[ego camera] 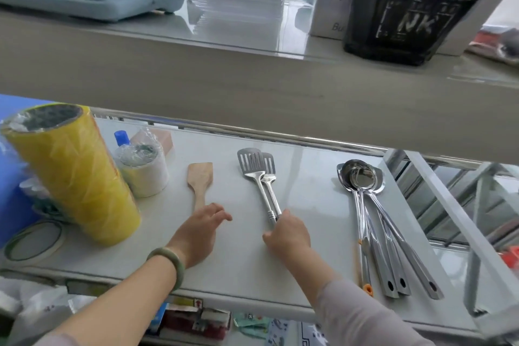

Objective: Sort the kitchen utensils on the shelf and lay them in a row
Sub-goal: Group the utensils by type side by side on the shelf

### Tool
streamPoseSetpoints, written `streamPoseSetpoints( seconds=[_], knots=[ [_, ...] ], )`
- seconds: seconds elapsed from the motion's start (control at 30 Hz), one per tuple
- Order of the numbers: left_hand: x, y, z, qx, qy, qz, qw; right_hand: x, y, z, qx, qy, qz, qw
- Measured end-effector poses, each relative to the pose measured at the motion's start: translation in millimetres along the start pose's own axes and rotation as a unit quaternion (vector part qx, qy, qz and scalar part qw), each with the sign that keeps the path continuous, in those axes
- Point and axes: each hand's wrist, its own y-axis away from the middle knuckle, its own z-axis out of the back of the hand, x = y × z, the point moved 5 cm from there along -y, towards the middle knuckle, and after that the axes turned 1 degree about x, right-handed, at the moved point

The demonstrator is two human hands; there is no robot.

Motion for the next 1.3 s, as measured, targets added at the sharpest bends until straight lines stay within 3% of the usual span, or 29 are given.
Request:
streamPoseSetpoints(
  seconds=[0.1,0.17,0.37,0.5,0.6,0.67,0.73,0.83,0.9,1.03,1.17,1.3],
  knots=[
    [-35.8,-16.0,-10.3,-0.011,0.165,0.125,0.978,-3.8,7.8,0.5,-0.003,-0.015,-0.014,1.0],
    [-61.8,-23.1,-26.2,0.04,0.217,0.185,0.957,-11.4,13.0,0.4,-0.018,-0.047,-0.027,0.998],
    [-126.0,-43.3,-47.5,0.136,0.305,0.134,0.933,-53.2,22.0,12.6,-0.051,-0.059,-0.101,0.992],
    [-132.0,-45.6,-51.2,0.123,0.274,0.091,0.949,-76.8,23.7,26.2,-0.066,-0.066,-0.131,0.987],
    [-98.0,-42.3,-40.6,0.0,0.173,0.069,0.983,-90.6,22.6,32.8,-0.07,-0.024,-0.133,0.988],
    [-61.4,-34.6,-29.7,-0.07,0.081,0.108,0.988,-94.7,20.5,35.5,-0.077,-0.006,-0.121,0.99],
    [-25.7,-23.2,-15.7,-0.087,0.017,0.2,0.976,-95.8,17.1,36.5,-0.083,0.009,-0.101,0.991],
    [14.5,-3.7,-1.9,-0.035,-0.012,0.325,0.945,-97.4,13.5,36.9,-0.085,0.016,-0.075,0.993],
    [31.4,5.0,-6.9,0.016,0.026,0.359,0.933,-98.4,12.4,37.5,-0.082,0.016,-0.055,0.995],
    [31.0,5.1,-22.6,0.061,0.027,0.337,0.939,-105.1,12.5,48.9,-0.091,0.03,-0.027,0.995],
    [-1.4,-10.5,-33.7,0.08,0.022,0.315,0.946,-125.1,11.6,81.5,-0.174,0.018,0.007,0.984],
    [-50.5,-30.0,-52.5,0.101,0.031,0.283,0.953,-172.2,9.1,112.2,-0.193,0.029,-0.05,0.979]
  ],
)
